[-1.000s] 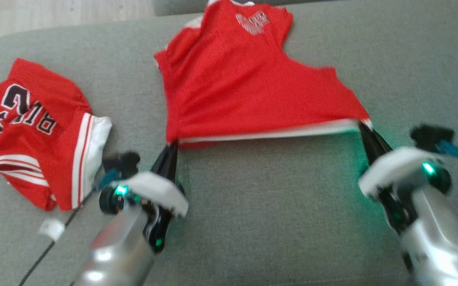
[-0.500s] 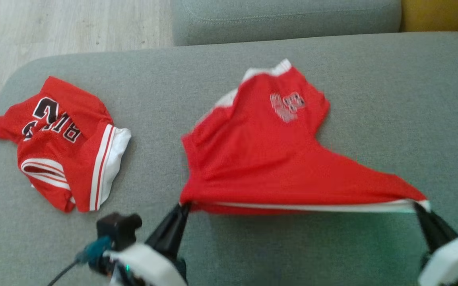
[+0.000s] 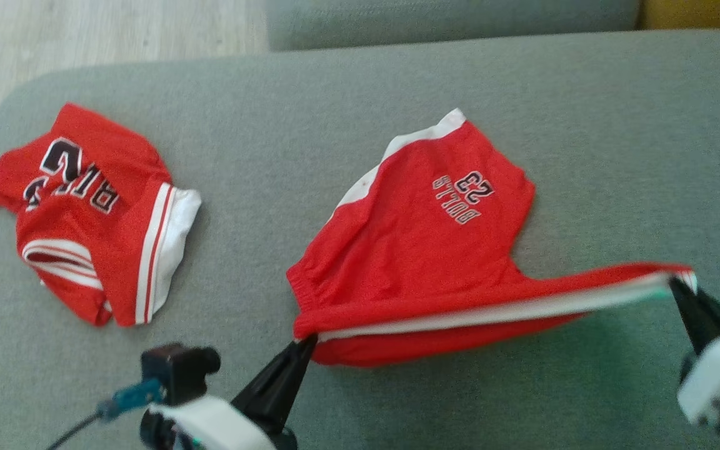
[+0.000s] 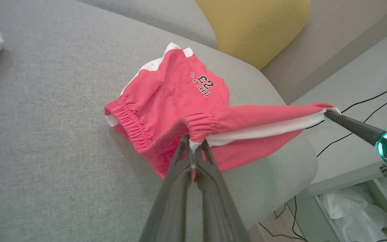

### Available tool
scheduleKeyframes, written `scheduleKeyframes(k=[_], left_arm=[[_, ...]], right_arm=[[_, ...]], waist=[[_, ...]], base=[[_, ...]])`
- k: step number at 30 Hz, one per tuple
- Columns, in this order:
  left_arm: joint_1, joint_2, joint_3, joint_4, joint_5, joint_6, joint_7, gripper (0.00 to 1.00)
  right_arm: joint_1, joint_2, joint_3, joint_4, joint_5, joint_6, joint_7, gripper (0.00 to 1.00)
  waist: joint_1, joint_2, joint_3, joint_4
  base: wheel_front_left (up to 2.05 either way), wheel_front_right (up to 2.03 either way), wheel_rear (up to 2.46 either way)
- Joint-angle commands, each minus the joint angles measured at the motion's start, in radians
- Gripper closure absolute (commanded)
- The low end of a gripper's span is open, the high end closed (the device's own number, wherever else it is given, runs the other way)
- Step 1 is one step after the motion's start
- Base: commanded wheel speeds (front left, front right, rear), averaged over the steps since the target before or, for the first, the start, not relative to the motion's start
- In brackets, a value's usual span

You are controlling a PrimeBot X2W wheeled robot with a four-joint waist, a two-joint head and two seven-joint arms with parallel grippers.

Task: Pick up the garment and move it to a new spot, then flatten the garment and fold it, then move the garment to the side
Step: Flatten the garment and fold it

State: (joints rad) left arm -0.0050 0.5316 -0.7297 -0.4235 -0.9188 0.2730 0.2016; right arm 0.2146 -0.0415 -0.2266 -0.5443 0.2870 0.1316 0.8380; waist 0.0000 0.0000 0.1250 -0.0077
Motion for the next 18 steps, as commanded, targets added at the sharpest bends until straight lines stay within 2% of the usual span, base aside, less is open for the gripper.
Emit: scheduleKeyframes(k=[1, 7, 18], left_arm=[[-0.09, -0.011, 0.049, 0.019, -0.028, -0.03, 0.007, 1.0], [-0.227, -0.096, 0.057, 0.211, -0.079, -0.141, 0.0, 1.0], [-0.442, -0.254, 0.06, 0.504, -0.096, -0.284, -0.07, 1.0]], right_arm=[[-0.121, -0.036, 0.03, 0.02, 0.009, -0.001, 0.008, 1.0], [-0.367, -0.093, 0.087, 0.239, 0.051, -0.001, 0.01, 1.0], [-0.775, -0.178, 0.167, 0.7, 0.083, -0.001, -0.114, 1.0]], waist=[[0.0, 0.0, 0.042, 0.025], [0.0, 0.0, 0.135, 0.094], [0.0, 0.0, 0.219, 0.213]], base=[[0.0, 0.0, 0.0], [0.0, 0.0, 0.0], [0.0, 0.0, 0.0]])
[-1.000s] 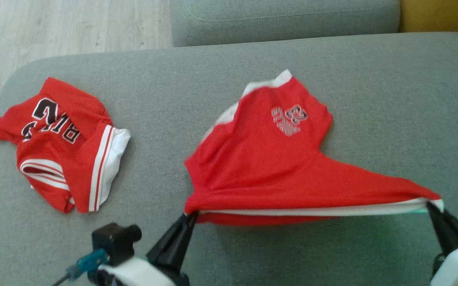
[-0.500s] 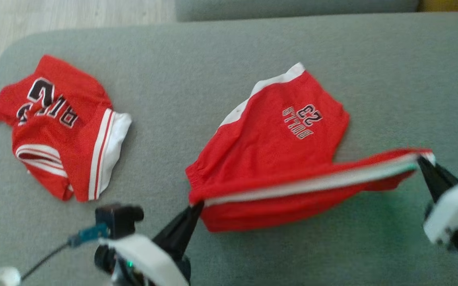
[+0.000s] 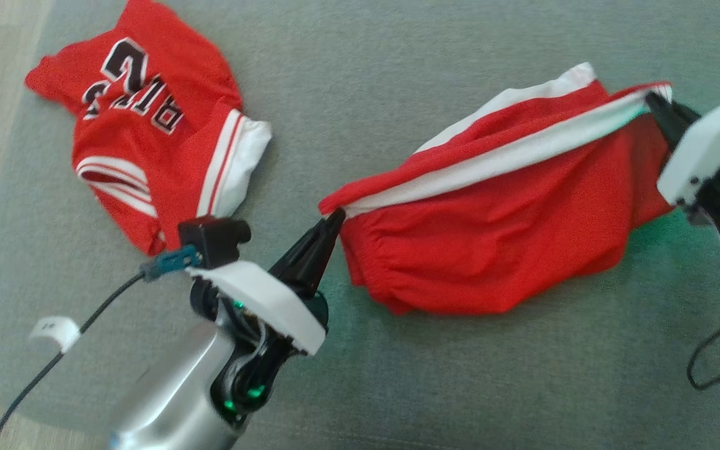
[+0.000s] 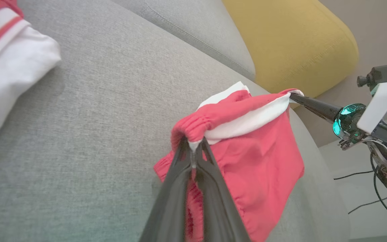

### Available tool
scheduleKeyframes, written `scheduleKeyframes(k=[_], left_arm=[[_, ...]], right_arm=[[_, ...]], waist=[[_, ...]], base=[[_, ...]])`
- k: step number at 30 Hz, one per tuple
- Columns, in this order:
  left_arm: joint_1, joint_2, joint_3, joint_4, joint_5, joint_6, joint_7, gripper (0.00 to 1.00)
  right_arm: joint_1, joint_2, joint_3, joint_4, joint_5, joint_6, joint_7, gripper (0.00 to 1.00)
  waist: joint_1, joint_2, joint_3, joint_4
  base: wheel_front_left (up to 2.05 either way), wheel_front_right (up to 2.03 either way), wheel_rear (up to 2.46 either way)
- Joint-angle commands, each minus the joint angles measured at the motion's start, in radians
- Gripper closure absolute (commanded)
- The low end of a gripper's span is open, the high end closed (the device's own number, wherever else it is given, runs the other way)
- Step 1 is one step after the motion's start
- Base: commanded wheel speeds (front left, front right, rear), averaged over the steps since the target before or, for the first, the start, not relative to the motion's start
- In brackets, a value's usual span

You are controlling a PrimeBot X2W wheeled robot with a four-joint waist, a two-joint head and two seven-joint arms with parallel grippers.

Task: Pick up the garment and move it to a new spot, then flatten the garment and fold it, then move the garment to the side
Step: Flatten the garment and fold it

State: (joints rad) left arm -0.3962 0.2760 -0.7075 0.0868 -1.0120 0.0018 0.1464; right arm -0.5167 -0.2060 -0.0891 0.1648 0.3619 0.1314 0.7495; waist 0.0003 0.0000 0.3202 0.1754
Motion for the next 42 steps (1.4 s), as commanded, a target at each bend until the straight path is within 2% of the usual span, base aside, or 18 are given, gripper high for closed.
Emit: scheduleKeyframes(k=[1, 9, 10, 11, 12, 14, 17, 20, 22, 28, 32, 35, 42], left_arm=[[-0.051, 0.001, 0.038, -0.007, -0.002, -0.013, -0.014, 1.0], [-0.123, -0.085, 0.03, 0.197, -0.021, -0.076, -0.055, 1.0], [-0.127, -0.091, 0.031, 0.216, -0.025, -0.08, -0.06, 1.0], [-0.129, -0.098, 0.034, 0.233, -0.03, -0.084, -0.066, 0.93], [-0.129, -0.103, 0.035, 0.249, -0.037, -0.088, -0.068, 0.6], [-0.127, -0.108, 0.037, 0.273, -0.044, -0.094, -0.078, 0.0], [-0.113, -0.106, 0.047, 0.296, -0.043, -0.091, -0.107, 0.0], [-0.095, -0.086, 0.057, 0.3, -0.009, -0.062, -0.158, 0.0], [-0.081, -0.067, 0.066, 0.291, 0.028, -0.027, -0.206, 0.0], [-0.045, 0.004, 0.129, 0.211, 0.162, 0.12, -0.373, 0.0], [-0.028, 0.051, 0.186, 0.116, 0.285, 0.215, -0.404, 0.0], [-0.012, 0.078, 0.226, 0.044, 0.372, 0.266, -0.407, 0.0], [0.042, 0.145, 0.245, -0.044, 0.498, 0.332, -0.402, 0.0]], right_arm=[[-0.044, -0.013, 0.029, -0.009, 0.008, -0.001, -0.025, 1.0], [-0.177, -0.035, 0.124, 0.246, 0.031, -0.001, -0.196, 1.0], [-0.182, -0.036, 0.135, 0.266, 0.036, -0.001, -0.223, 0.63], [-0.185, -0.037, 0.143, 0.284, 0.041, -0.001, -0.25, 0.09], [-0.185, -0.039, 0.152, 0.301, 0.044, -0.001, -0.277, 0.0], [-0.178, -0.044, 0.17, 0.325, 0.051, -0.001, -0.335, 0.0], [-0.152, -0.051, 0.195, 0.328, 0.055, -0.001, -0.451, 0.0], [-0.11, -0.051, 0.208, 0.301, 0.055, -0.001, -0.572, 0.0], [-0.078, -0.048, 0.213, 0.269, 0.047, -0.001, -0.642, 0.0], [0.027, -0.027, 0.181, 0.106, -0.047, -0.001, -0.789, 0.0], [0.107, 0.011, 0.145, -0.042, -0.126, -0.001, -0.805, 0.0], [0.177, 0.041, 0.123, -0.151, -0.169, -0.001, -0.786, 0.0], [0.351, 0.092, 0.097, -0.334, -0.214, -0.001, -0.707, 0.0]], waist=[[-0.0003, 0.0, 0.024, 0.03], [-0.0003, 0.0, 0.033, 0.048], [-0.0003, 0.0, 0.032, 0.047], [-0.0003, 0.0, 0.03, 0.045], [-0.0003, 0.0, 0.028, 0.043], [-0.0003, 0.0, 0.019, 0.035], [-0.0003, 0.0, 0.003, 0.02], [-0.0003, 0.0, -0.017, 0.0], [-0.0003, 0.0, -0.03, -0.016], [-0.0003, 0.0, -0.068, -0.067], [-0.0003, 0.0, -0.083, -0.095], [-0.0003, 0.0, -0.093, -0.112], [-0.0003, 0.0, -0.111, -0.143]], base=[[0.0, 0.0, 0.0], [0.0, 0.0, 0.0], [0.0, 0.0, 0.0], [0.0, 0.0, 0.0], [0.0, 0.0, 0.0], [0.0, 0.0, 0.0], [0.0, 0.0, 0.0], [0.0, 0.0, 0.0], [0.0, 0.0, 0.0], [0.0, 0.0, 0.0], [0.0, 0.0, 0.0], [0.0, 0.0, 0.0], [0.0, 0.0, 0.0]])
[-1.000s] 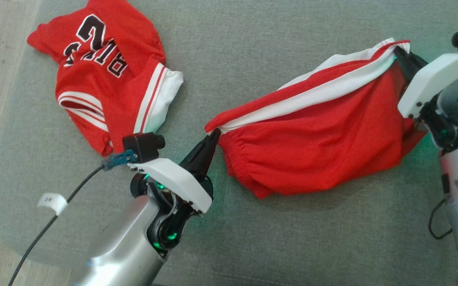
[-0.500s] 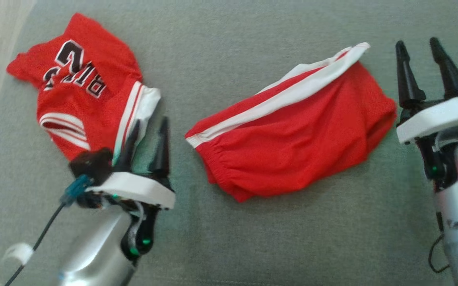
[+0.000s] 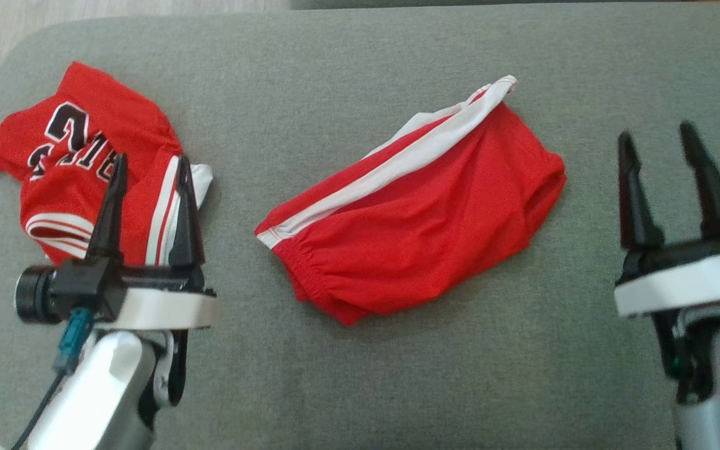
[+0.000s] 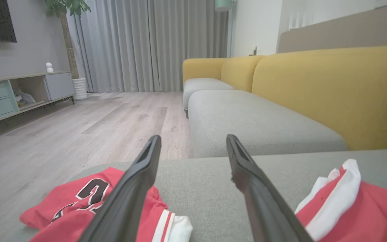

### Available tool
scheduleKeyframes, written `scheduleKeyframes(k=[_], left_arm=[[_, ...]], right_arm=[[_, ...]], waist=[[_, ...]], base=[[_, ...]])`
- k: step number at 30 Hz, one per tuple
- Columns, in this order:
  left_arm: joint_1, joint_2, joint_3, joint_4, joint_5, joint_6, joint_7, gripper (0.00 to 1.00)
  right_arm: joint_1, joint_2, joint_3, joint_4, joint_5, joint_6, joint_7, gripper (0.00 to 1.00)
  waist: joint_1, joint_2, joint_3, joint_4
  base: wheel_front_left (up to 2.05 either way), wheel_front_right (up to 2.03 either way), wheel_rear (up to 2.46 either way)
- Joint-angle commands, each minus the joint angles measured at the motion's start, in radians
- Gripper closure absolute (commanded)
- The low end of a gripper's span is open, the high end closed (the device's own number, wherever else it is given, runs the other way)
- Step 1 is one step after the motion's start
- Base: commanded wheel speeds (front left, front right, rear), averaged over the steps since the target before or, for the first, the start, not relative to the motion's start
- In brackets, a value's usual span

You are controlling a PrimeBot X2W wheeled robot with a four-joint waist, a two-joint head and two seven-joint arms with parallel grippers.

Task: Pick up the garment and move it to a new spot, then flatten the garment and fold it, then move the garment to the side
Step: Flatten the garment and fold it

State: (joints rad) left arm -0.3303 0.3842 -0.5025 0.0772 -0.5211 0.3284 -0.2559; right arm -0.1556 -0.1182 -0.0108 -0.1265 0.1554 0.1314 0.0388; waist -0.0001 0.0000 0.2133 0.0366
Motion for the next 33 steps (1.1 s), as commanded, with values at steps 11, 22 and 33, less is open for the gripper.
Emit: scheduleKeyframes(k=[11, 22, 33], left_arm=[[0.072, 0.084, 0.003, -0.056, 0.025, 0.048, 0.085, 0.0], [0.096, 0.077, 0.002, -0.041, -0.002, 0.047, 0.08, 0.0], [0.071, 0.072, 0.003, -0.046, -0.007, 0.036, 0.064, 0.0]], right_arm=[[0.159, 0.033, 0.022, -0.118, -0.009, -0.001, 0.087, 0.0], [0.18, 0.045, 0.004, -0.122, -0.003, -0.001, 0.104, 0.0], [0.152, 0.033, -0.026, -0.082, 0.015, -0.001, 0.129, 0.0]], waist=[[0.0001, 0.0, -0.028, -0.03], [0.0001, 0.0, -0.04, -0.028], [0.0001, 0.0, -0.011, -0.018]], base=[[0.0, 0.0, 0.0], [0.0, 0.0, 0.0], [0.0, 0.0, 0.0]])
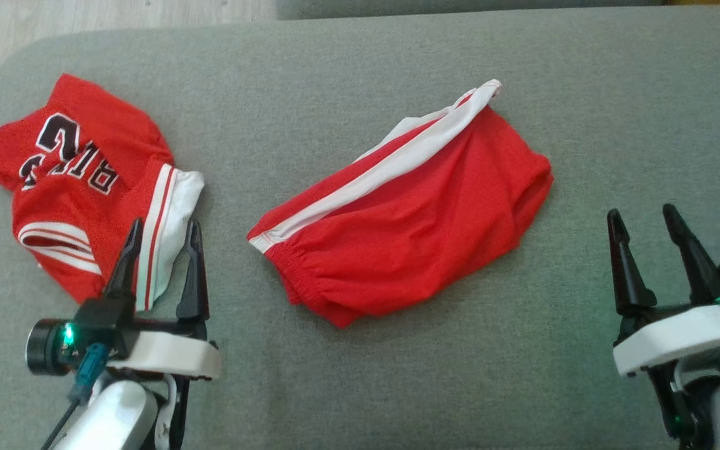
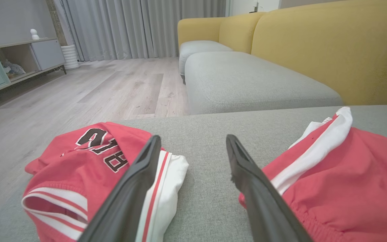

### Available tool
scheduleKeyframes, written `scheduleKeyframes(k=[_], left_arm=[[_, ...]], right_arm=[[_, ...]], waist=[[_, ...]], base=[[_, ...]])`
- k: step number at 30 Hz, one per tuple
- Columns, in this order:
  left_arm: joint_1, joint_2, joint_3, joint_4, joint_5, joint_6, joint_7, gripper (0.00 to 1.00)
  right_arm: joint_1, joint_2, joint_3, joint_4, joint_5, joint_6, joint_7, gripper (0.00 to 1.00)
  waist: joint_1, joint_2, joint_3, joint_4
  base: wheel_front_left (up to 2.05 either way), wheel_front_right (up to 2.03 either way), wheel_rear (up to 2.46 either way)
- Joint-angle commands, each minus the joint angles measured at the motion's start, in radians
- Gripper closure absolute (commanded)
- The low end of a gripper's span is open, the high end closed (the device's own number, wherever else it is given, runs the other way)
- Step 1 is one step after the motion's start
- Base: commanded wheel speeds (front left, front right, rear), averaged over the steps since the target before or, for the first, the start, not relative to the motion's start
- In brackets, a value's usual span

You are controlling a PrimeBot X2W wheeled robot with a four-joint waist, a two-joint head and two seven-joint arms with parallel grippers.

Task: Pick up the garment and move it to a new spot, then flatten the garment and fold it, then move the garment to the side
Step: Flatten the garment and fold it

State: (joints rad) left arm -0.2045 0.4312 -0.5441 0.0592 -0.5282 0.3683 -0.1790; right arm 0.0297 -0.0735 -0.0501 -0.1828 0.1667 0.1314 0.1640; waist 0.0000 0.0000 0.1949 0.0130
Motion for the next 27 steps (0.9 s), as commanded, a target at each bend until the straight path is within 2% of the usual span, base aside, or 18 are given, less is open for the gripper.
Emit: scheduleKeyframes(k=[1, 7, 14, 15, 23, 24, 25, 26, 27], left_arm=[[-0.062, 0.022, 0.044, -0.031, 0.001, -0.007, -0.017, 0.0], [-0.103, -0.008, 0.038, -0.033, 0.01, -0.028, -0.048, 0.0], [-0.148, -0.06, 0.027, -0.01, 0.025, -0.06, -0.072, 0.0], [-0.148, -0.06, 0.027, -0.01, 0.025, -0.06, -0.072, 0.0], [-0.161, -0.103, 0.045, 0.006, 0.06, -0.093, -0.082, 0.0], [-0.159, -0.108, 0.052, 0.002, 0.068, -0.097, -0.082, 0.0], [-0.156, -0.112, 0.06, -0.005, 0.079, -0.102, -0.082, 0.0], [-0.152, -0.117, 0.068, -0.01, 0.088, -0.107, -0.082, 0.0], [-0.147, -0.122, 0.077, -0.014, 0.096, -0.113, -0.082, 0.0]], right_arm=[[-0.044, -0.017, 0.008, -0.007, 0.009, -0.001, 0.008, 0.0], [-0.167, -0.06, 0.012, 0.178, 0.048, -0.001, 0.017, 0.0], [-0.352, -0.111, 0.065, 0.426, 0.074, -0.001, 0.023, 0.0], [-0.352, -0.111, 0.065, 0.426, 0.074, -0.001, 0.023, 0.0], [-0.426, -0.123, 0.081, 0.625, 0.09, -0.001, 0.159, 0.0], [-0.426, -0.12, 0.081, 0.635, 0.098, -0.001, 0.177, 0.11], [-0.425, -0.118, 0.081, 0.641, 0.104, -0.001, 0.192, 0.55], [-0.423, -0.116, 0.081, 0.642, 0.111, -0.001, 0.202, 0.84], [-0.42, -0.114, 0.079, 0.641, 0.119, -0.001, 0.21, 1.0]], waist=[[0.0, 0.0, 0.016, 0.012], [0.0, 0.0, 0.062, 0.06], [0.0, 0.0, 0.098, 0.129], [0.0, 0.0, 0.098, 0.129], [0.0, 0.0, 0.1, 0.173], [0.0, 0.0, 0.099, 0.175], [0.0, 0.0, 0.097, 0.176], [0.0, 0.0, 0.096, 0.177], [0.0, 0.0, 0.095, 0.178]], base=[[0.0, 0.0, 0.0], [0.0, 0.0, 0.0], [0.0, 0.0, 0.0], [0.0, 0.0, 0.0], [0.0, 0.0, 0.0], [0.0, 0.0, 0.0], [0.0, 0.0, 0.0], [0.0, 0.0, 0.0], [0.0, 0.0, 0.0]])
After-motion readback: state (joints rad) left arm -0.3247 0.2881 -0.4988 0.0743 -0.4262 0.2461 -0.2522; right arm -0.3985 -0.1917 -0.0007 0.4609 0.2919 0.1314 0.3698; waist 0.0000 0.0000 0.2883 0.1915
